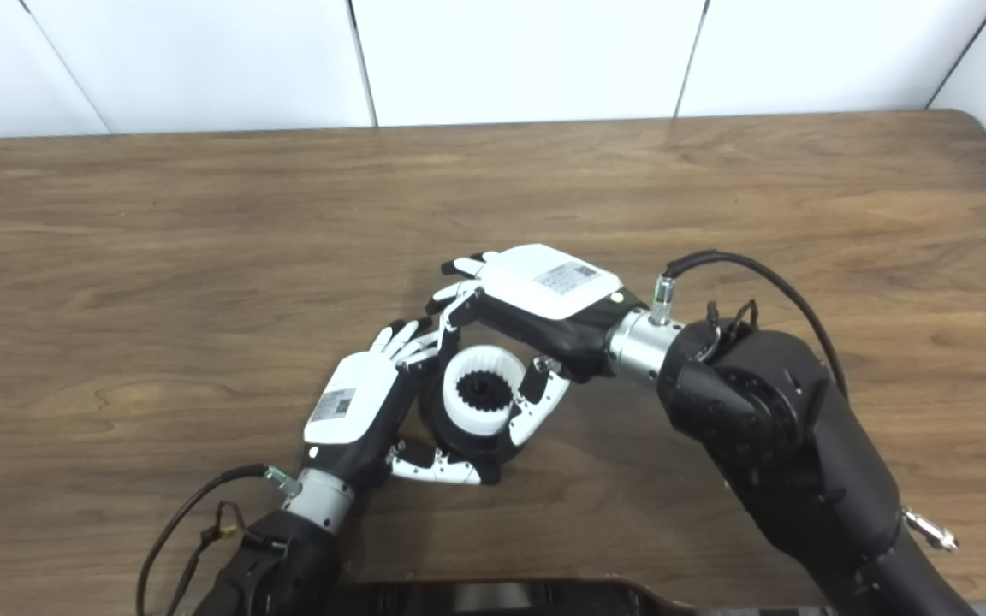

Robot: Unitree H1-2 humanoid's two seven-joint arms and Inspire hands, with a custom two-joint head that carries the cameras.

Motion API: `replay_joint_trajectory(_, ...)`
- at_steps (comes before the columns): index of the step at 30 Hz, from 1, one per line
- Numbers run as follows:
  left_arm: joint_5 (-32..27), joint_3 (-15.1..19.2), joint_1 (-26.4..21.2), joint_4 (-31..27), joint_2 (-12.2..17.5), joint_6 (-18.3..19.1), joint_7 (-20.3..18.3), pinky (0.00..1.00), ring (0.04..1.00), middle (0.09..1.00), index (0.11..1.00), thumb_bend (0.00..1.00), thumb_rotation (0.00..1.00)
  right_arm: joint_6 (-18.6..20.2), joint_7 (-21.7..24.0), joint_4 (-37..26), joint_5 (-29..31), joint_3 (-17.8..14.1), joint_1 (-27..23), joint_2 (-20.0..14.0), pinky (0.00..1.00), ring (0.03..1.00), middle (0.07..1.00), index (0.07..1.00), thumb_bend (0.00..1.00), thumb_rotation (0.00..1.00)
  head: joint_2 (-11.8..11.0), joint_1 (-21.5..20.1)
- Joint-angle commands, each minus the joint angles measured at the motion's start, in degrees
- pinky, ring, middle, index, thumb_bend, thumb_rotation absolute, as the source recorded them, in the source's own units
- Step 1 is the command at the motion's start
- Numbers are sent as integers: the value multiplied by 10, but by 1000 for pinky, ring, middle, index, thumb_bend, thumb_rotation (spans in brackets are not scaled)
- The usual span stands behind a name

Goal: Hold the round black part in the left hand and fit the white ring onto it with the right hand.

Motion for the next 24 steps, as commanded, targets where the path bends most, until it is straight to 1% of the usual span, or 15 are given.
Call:
replay_joint_trajectory(1, 16, -14, 15, 24, 9, 15, -40, 1000, 968, 878, 482, 525, 56, -11, -11, -3, -5, -2, -14, 1, 1000, 986, 863, 484, 524, 135, 0, 1)
replay_joint_trajectory(2, 17, -15, 16, 22, 9, 17, -42, 1000, 968, 879, 482, 524, 56, -10, -9, -3, -6, -1, -14, 1, 1000, 987, 864, 484, 524, 135, 3, -5)
replay_joint_trajectory(5, 21, -16, 16, 18, 9, 20, -45, 1000, 965, 876, 482, 525, 56, -9, -7, -2, -9, 4, -14, 3, 1000, 990, 864, 484, 524, 134, 3, -5)
replay_joint_trajectory(10, 20, -16, 16, 18, 10, 18, -43, 1000, 964, 872, 482, 525, 57, -17, -12, 3, -20, 13, -9, 5, 1000, 989, 861, 484, 524, 134, 3, -5)
replay_joint_trajectory(11, 20, -16, 16, 19, 10, 16, -41, 1000, 963, 872, 482, 525, 57, -19, -13, 4, -23, 15, -7, 5, 1000, 989, 860, 484, 524, 134, -5, -9)
replay_joint_trajectory(13, 18, -16, 17, 20, 11, 14, -39, 1000, 961, 871, 482, 525, 56, -26, -20, 6, -24, 17, -2, 7, 1000, 987, 858, 484, 524, 134, -5, -9)
replay_joint_trajectory(14, 17, -16, 18, 21, 11, 12, -37, 1000, 961, 870, 482, 524, 56, -30, -23, 8, -24, 18, 1, 7, 1000, 985, 857, 484, 524, 134, -9, -11)
replay_joint_trajectory(24, 17, -17, 18, 22, 9, 15, -38, 1000, 961, 869, 482, 525, 57, -44, -35, 20, -29, 22, 5, 11, 1000, 989, 862, 484, 523, 134, -9, -11)
